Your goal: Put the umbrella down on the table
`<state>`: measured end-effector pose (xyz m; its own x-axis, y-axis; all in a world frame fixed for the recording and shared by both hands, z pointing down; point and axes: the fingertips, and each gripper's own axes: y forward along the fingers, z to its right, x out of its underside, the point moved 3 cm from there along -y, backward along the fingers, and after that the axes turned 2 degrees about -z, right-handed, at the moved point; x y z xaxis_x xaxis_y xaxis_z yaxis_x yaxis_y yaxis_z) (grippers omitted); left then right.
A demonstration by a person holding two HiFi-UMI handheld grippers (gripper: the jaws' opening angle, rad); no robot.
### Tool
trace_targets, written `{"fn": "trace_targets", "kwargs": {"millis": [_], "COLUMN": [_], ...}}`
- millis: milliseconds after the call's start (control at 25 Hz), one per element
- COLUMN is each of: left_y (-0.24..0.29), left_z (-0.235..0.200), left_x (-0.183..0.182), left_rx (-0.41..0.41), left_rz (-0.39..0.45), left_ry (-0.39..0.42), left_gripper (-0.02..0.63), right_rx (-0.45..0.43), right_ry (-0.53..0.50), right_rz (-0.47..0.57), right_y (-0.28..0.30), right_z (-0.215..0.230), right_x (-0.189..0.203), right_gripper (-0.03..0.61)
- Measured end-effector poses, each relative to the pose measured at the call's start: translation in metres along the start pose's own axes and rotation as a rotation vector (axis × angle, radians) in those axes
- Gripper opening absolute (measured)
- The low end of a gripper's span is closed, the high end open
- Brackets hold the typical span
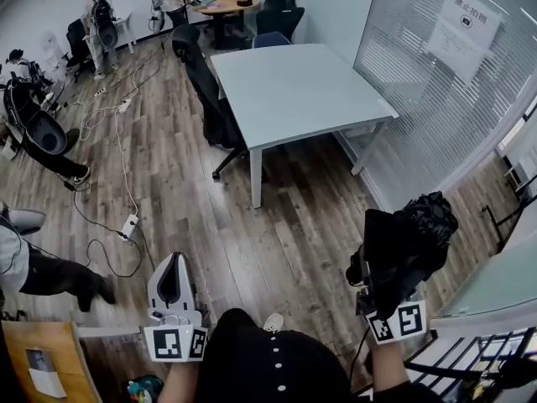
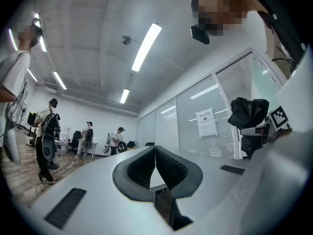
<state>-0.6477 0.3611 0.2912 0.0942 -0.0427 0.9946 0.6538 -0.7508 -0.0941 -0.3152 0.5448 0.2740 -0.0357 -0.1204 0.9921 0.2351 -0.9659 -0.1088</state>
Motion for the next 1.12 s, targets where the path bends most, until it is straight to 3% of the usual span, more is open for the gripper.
{"fn": "trace_targets", "kwargs": {"millis": [200,760,1120], "left_y": [-0.002,0.043,0.066], "left_z": [-0.007,0.006,0.000], "left_x": [0.005,-0.003,0.015], "left_rx": [-0.031,0.025,0.018], "left_rz": [-0.020,-0.001,-0.032], "left_ry": [0.003,0.027,0.004], "left_gripper": [0.017,0.017,0.017], "right_rx": [-0.022,-0.011,0.004], "right_ry": [0.040,0.045,0.034], "right_rz": [-0.021,-0.036,-0.055], "right_y": [0.006,0.019,0.045], "right_z": [-0.003,0.012,0.023], "right_x": [0.013,0.018,0.030], "right_gripper": [0.264,0.264,0.264]}}
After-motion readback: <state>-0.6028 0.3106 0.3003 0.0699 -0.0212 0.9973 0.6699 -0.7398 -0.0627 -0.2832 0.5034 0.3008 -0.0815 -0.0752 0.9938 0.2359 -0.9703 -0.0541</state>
